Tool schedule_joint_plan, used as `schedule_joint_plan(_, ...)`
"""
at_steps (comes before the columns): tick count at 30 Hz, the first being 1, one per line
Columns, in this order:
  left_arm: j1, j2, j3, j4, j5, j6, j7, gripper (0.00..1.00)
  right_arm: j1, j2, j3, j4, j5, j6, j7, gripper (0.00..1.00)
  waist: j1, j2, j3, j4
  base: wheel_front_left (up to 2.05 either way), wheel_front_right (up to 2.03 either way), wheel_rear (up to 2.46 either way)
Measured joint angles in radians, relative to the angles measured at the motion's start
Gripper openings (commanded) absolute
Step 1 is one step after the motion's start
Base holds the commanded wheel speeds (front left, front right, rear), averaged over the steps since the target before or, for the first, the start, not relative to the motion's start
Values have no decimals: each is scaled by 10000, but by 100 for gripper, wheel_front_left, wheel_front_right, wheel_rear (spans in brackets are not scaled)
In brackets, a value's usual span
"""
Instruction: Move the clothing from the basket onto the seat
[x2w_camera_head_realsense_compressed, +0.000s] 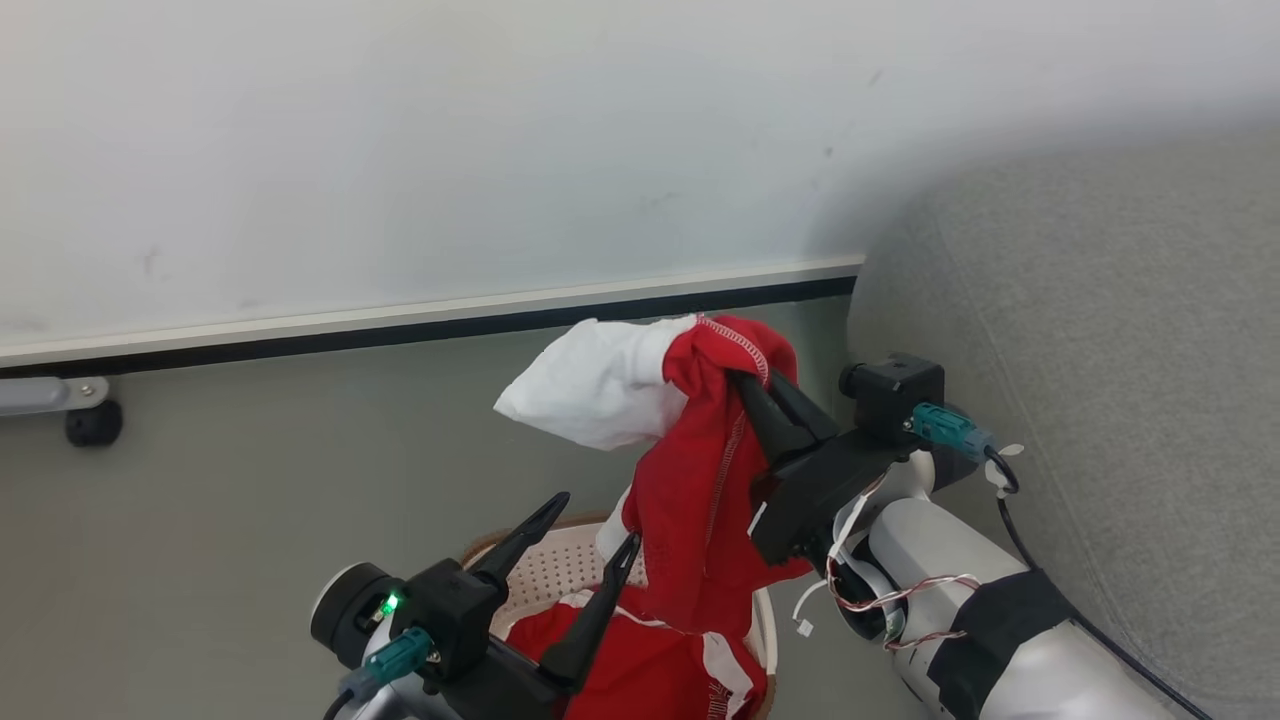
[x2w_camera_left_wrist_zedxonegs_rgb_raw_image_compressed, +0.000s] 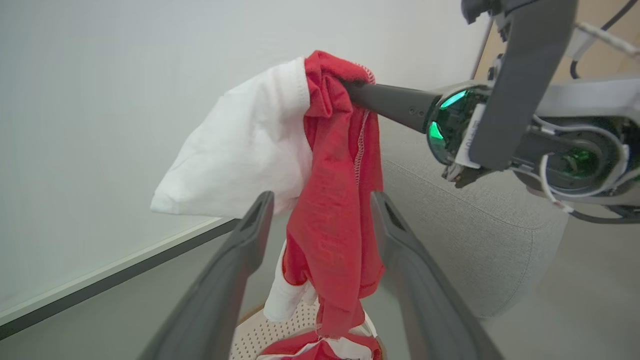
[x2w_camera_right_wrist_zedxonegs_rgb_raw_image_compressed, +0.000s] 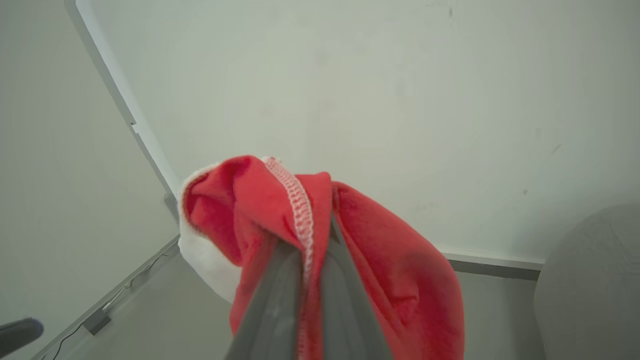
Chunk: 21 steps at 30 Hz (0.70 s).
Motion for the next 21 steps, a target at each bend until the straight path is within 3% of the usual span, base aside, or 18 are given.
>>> schedule_joint_plan(21, 46, 370, 31, -552, 219, 6, 12, 100, -94, -420, -920, -244, -65, -380, -12, 0, 0, 0, 657, -2097, 0, 0, 0)
